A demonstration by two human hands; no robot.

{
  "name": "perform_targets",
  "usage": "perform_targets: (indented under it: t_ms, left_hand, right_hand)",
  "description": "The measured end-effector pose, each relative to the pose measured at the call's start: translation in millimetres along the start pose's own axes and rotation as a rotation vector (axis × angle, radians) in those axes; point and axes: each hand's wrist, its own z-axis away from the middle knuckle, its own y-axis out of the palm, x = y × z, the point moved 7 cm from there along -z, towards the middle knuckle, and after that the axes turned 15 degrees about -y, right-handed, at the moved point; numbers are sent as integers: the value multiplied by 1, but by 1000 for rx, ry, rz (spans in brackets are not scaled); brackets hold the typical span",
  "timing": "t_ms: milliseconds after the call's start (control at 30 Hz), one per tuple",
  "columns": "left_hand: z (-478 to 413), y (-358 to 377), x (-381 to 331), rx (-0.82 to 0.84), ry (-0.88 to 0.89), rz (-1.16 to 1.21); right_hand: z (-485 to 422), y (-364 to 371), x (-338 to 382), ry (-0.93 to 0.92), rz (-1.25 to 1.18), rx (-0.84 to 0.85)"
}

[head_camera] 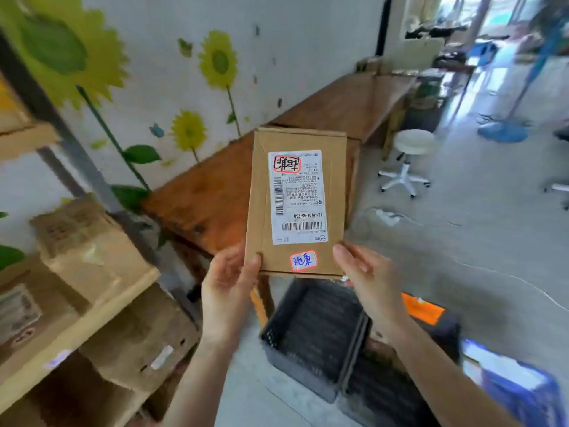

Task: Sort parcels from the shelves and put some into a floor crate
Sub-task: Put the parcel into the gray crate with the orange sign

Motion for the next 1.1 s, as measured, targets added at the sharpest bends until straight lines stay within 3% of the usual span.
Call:
perform_targets:
  t_ms: [233, 433, 567, 667, 933, 1100]
  left_hand:
    - [-10, 206, 152, 160, -396, -41]
    - [-11, 296, 285, 229, -701, -162]
    - [-16, 324, 390, 215, -852, -257]
    - [-24, 327, 488, 150, -1005, -282]
    - [-74, 316, 760, 142, -1356, -401]
    - [-122, 333, 873, 118, -1309, -446]
  right_hand:
    - [27, -186, -155, 398, 38, -145]
    - [80, -267, -265, 735, -84, -273]
    - [144, -280, -368, 1056, -285, -484]
    - [191, -280, -454, 1188, -346, -655]
    - [296, -250, -698, 1338, -202, -1054]
    - [317, -237, -822, 1338, -69, -1110]
